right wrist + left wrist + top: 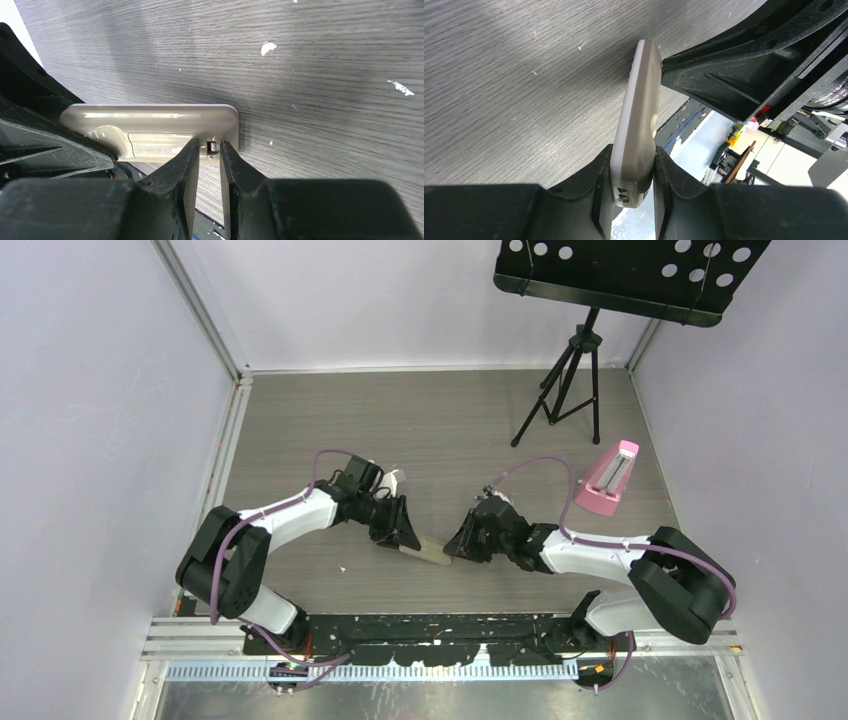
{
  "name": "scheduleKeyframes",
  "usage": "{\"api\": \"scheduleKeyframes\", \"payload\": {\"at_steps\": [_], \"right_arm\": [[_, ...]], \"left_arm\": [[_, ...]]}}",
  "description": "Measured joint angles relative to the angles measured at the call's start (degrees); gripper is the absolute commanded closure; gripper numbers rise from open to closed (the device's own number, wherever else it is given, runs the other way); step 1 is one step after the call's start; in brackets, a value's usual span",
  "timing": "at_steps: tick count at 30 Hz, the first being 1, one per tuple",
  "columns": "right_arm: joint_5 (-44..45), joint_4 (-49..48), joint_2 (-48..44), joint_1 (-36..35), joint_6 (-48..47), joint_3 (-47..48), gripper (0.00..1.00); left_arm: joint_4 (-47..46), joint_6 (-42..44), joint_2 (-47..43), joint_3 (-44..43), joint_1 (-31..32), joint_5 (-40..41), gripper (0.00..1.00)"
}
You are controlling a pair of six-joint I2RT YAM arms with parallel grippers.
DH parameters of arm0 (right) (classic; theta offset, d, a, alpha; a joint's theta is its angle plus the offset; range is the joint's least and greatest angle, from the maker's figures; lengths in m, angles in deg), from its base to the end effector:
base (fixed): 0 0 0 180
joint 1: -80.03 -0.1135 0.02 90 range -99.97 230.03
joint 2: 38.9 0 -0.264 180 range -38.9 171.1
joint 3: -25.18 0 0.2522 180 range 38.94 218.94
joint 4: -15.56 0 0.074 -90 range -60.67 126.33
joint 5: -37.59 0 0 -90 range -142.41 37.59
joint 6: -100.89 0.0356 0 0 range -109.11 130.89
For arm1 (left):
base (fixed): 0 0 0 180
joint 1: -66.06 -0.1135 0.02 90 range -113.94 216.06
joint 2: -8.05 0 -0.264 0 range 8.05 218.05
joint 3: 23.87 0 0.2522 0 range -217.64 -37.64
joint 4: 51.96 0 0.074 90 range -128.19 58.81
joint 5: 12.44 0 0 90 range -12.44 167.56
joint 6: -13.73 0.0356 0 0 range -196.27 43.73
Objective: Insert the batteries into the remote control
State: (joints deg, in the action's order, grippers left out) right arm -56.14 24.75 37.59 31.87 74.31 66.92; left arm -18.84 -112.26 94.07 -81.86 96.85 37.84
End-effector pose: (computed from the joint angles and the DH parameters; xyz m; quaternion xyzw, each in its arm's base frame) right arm 0.1613 0.1836 0.1504 0.1095 0.9134 0.3402 0.1951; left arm 0.2231 -0.1594 0.1695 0.0432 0.9138 -0.4036 0.0146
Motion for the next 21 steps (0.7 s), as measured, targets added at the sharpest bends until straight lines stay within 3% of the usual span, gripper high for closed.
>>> {"api": "scheduleKeyframes", "payload": {"at_steps": [9,15,21], "right_arm": [[-0.3,0.4,0.8,-0.3,0.2,1.2,0.76],[-0.2,1.5,1.2,-0.4,0.5,2.3,0.60],[0.0,1.4,1.4,-0.8,1.0,2.8,0.58]], "left_arm": [[-0.2,-0.1,-0.2,0.3,-0.1,0.1,1.00],[-0.3,-0.1,-0.5,0.5,-0.1,0.3,1.00],[-0.4,-0.2,-0.6,0.5,-0.1,0.3,1.00]]}}
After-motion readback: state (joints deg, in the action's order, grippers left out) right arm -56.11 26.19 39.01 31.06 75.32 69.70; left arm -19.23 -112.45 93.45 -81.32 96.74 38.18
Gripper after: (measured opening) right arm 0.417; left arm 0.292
